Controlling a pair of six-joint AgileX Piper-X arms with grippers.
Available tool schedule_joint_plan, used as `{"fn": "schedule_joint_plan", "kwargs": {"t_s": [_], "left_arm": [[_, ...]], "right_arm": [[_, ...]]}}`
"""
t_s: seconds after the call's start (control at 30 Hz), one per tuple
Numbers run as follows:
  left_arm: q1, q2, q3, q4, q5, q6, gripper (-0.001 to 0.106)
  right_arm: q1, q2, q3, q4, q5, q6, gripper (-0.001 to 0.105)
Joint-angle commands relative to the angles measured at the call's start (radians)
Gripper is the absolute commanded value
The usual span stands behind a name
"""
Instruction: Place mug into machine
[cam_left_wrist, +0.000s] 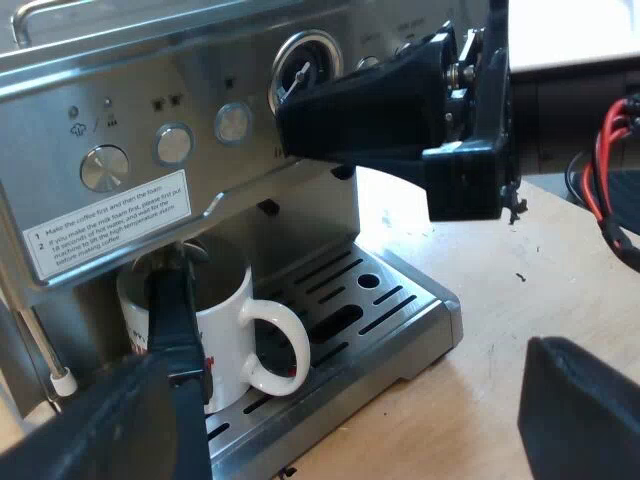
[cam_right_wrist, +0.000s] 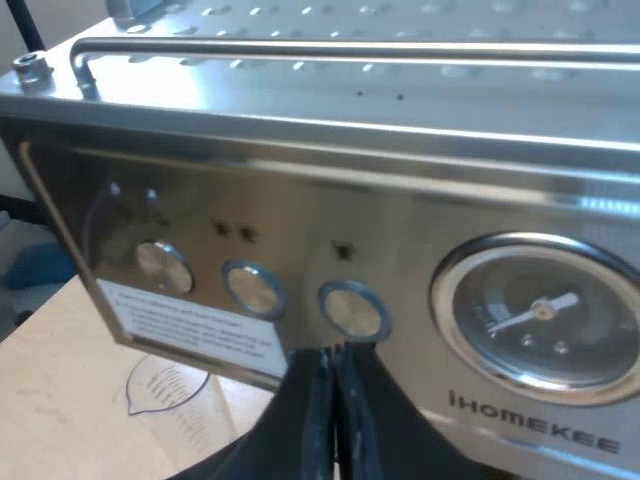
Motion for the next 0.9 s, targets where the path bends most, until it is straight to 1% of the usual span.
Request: {"fn": "schedule_joint_plan", "kwargs": {"t_s": [0.03, 0.47, 0.63, 0.83, 0.9], "left_arm": [[-0.005, -0.004, -0.006, -0.002, 0.012, -0.012, 0.072], [-0.005, -0.004, -0.006, -0.002, 0.012, -0.012, 0.072], [-0.005, -0.004, -0.006, 0.02, 0.012, -0.012, 0.072], [-0.005, -0.004, -0.006, 0.027, 0.012, -0.012, 0.072], [-0.005, -0.004, -0.006, 0.027, 0.012, -0.012, 0.072]], "right_arm": [[-0.005, 0.0, -0.012, -0.014, -0.03, -0.017, 0.0], [-0.005, 0.017, -0.02, -0.02, -0.032, -0.02, 0.0], [-0.005, 0.038, -0.037, -0.021, -0.032, -0.02, 0.0], [-0.005, 0.056, -0.038, -0.021, -0.032, -0.02, 0.0], [-0.005, 0.059, -0.038, -0.021, -0.014, -0.02, 0.0]]}}
